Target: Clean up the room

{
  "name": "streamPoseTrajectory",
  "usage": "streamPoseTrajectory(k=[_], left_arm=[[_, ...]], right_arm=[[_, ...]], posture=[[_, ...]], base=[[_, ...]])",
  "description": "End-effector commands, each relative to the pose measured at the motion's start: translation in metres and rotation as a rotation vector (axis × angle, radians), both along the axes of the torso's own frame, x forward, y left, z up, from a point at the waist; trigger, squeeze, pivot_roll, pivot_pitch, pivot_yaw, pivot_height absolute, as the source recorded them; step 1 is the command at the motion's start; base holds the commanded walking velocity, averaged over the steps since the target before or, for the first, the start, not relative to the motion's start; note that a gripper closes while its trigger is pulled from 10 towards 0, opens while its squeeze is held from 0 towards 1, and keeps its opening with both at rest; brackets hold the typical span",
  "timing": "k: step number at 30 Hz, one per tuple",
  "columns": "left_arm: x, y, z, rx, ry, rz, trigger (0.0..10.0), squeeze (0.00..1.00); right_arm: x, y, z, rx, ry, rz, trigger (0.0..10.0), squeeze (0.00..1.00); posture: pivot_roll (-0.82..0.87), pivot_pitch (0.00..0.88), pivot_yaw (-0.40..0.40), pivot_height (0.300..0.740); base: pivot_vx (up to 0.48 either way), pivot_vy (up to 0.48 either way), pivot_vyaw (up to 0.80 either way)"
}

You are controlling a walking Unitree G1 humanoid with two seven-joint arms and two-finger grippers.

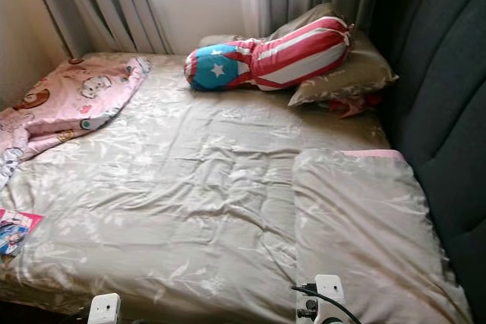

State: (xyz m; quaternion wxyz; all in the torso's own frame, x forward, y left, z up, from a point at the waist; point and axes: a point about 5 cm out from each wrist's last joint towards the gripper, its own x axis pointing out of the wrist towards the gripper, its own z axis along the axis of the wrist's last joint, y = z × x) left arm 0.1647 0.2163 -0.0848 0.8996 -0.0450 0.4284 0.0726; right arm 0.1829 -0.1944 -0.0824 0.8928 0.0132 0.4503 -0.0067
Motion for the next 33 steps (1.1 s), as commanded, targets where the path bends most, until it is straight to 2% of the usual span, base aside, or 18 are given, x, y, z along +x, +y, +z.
streamPoseTrajectory(k=[1, 33], left_arm=[[-0.0034, 0.0037, -0.0010, 0.013, 0.019, 0.000, 10.0, 0.00], [0.0025, 0.0053, 0.0018, 0.017, 0.002, 0.017, 10.0, 0.00]], right_arm=[[-0.0045, 0.0022, -0.0026, 0.006, 0.019, 0.005, 10.0, 0.00], [-0.0020, 0.0044, -0.0018, 0.020, 0.012, -0.013, 10.0, 0.00]], posture=[[-0.10, 0.000, 0.043, 0.740], [-0.08, 0.000, 0.038, 0.740]], base=[[0.000, 0.371, 0.00], [0.000, 0.426, 0.00]])
